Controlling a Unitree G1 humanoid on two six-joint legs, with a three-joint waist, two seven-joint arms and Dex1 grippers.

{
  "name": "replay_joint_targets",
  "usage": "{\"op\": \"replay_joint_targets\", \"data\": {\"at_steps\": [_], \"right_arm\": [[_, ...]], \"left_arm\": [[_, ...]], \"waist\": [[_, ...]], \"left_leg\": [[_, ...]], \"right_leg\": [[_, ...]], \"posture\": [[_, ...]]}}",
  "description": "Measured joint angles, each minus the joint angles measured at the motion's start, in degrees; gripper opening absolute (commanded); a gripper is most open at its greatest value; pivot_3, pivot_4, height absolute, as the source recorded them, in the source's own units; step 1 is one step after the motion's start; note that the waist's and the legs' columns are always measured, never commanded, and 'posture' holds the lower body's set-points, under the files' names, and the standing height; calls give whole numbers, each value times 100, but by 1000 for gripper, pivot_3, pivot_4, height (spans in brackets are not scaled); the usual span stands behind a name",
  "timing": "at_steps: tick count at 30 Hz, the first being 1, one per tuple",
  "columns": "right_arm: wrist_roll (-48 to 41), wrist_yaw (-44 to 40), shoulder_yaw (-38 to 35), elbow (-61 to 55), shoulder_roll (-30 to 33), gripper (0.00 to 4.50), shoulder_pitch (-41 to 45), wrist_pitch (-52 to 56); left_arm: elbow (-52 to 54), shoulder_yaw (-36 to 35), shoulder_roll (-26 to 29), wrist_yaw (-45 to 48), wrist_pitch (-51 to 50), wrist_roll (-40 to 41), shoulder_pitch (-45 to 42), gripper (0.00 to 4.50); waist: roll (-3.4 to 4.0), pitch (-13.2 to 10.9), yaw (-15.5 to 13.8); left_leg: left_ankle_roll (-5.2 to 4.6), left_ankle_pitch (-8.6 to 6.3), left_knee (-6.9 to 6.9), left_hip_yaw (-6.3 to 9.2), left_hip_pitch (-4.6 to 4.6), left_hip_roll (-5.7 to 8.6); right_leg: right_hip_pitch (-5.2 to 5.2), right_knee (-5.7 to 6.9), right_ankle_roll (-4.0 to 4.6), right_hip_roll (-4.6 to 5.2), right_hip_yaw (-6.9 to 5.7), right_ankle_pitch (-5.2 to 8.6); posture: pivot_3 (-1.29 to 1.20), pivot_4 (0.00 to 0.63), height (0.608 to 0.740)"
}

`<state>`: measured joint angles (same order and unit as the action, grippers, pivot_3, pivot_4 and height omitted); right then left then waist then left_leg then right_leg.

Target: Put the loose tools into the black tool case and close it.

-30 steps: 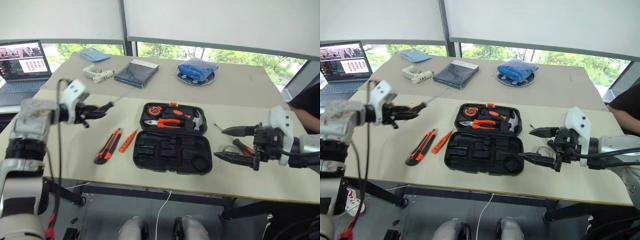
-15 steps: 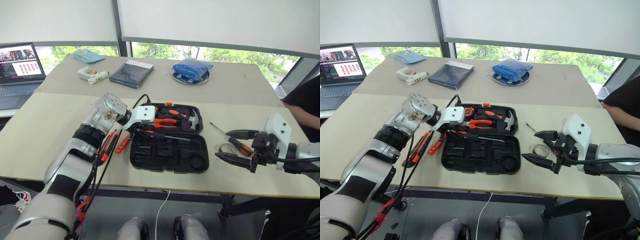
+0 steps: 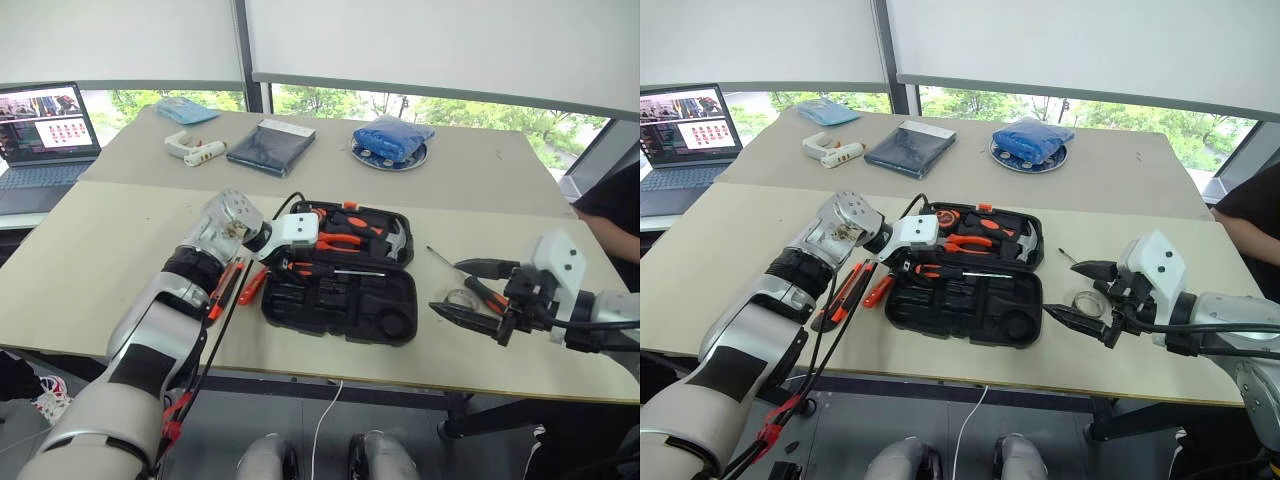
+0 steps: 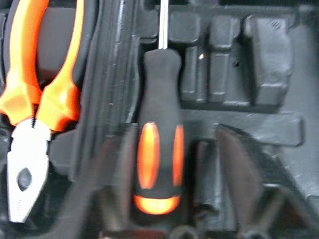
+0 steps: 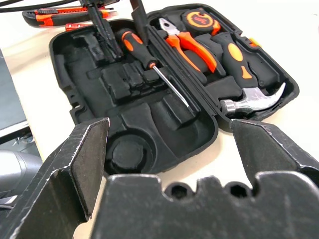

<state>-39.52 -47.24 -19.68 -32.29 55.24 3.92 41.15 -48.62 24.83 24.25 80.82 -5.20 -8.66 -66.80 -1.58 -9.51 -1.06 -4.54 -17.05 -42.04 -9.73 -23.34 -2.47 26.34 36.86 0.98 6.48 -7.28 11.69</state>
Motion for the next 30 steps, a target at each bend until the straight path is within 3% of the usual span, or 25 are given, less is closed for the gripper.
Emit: {"op": "replay_joint_targets", "data": {"at_steps": [2, 9, 11, 24, 28, 30], "right_arm": [[-3, -1, 0, -23, -16, 4500, -6, 0], [-1, -3, 11, -24, -51, 4500, 1, 0], [-1, -3, 16, -20, -54, 4500, 19, 0], [-2, 83, 48, -21, -180, 4500, 51, 4], [-2, 126, -24, -72, -187, 4500, -217, 16], [-1, 127, -162, -79, -191, 4500, -371, 18]], "left_arm": [[65, -97, -14, 3, -86, 33, -26, 3286], [133, -146, -155, -77, -99, 33, -34, 515], [113, -146, -202, -127, -91, 9, -34, 80], [-316, 53, -557, -674, 626, -465, -17, 80], [-280, -116, -475, -553, 372, -365, 22, 80], [-111, -233, -263, -255, 74, -213, 95, 80]], "waist": [[0, 0, 4], [0, 0, 26], [0, 0, 28], [5, 5, -28], [5, 5, 3], [5, 5, 58]], "left_leg": [[0, 0, -1, 0, 0, 0], [0, 0, -1, 0, 1, 0], [0, 0, -1, 0, 1, 0], [-18, -6, -21, 4, 16, 1], [-55, -22, -28, 5, 9, 0], [-23, -3, -26, 2, 4, -3]], "right_leg": [[0, 1, -1, 0, 1, 0], [0, 1, 0, -3, 2, 0], [0, 1, 0, -3, 1, -1], [-19, 4, -9, 8, 3, -17], [-13, 5, -15, 7, 7, -32], [-3, 8, -12, 0, 10, -32]], "posture": [[0, 150, 718], [0, 150, 718], [0, 150, 718], [0, 150, 718], [0, 150, 718], [0, 150, 718]]}}
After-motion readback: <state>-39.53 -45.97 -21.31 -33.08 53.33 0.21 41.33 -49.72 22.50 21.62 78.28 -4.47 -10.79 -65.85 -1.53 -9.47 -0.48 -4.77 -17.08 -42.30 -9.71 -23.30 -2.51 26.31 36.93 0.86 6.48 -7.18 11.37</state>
